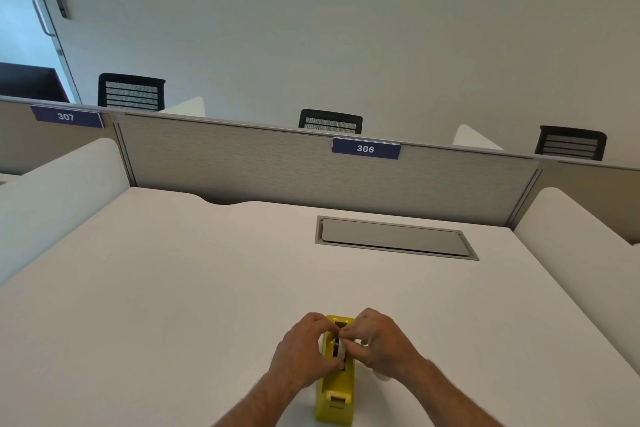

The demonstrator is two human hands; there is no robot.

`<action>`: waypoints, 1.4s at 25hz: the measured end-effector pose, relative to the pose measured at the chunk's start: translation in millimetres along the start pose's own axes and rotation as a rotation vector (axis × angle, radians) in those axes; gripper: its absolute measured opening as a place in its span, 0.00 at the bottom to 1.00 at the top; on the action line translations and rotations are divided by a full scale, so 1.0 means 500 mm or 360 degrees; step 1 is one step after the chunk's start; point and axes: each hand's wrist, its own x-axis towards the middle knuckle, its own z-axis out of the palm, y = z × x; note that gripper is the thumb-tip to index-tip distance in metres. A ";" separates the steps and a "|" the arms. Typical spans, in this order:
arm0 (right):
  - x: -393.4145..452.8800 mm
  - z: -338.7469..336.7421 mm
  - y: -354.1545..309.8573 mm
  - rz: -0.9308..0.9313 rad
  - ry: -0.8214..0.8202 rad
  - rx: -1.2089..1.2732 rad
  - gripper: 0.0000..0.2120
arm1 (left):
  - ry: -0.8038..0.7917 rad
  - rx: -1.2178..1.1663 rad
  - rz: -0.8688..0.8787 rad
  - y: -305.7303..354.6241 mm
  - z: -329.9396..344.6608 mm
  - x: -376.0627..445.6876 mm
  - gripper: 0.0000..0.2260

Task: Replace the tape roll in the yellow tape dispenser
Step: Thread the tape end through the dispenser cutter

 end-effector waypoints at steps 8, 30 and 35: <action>0.004 0.001 0.002 0.0018 0.0020 0.0004 0.11 | -0.0001 -0.0006 -0.0004 0.003 -0.004 -0.002 0.25; 0.000 0.003 0.004 0.0026 0.0021 0.0061 0.10 | -0.0005 -0.0050 0.0011 0.007 -0.007 -0.004 0.24; 0.004 0.001 0.003 0.0035 0.0029 0.0029 0.09 | -0.0012 -0.0047 0.0006 0.007 -0.006 -0.002 0.24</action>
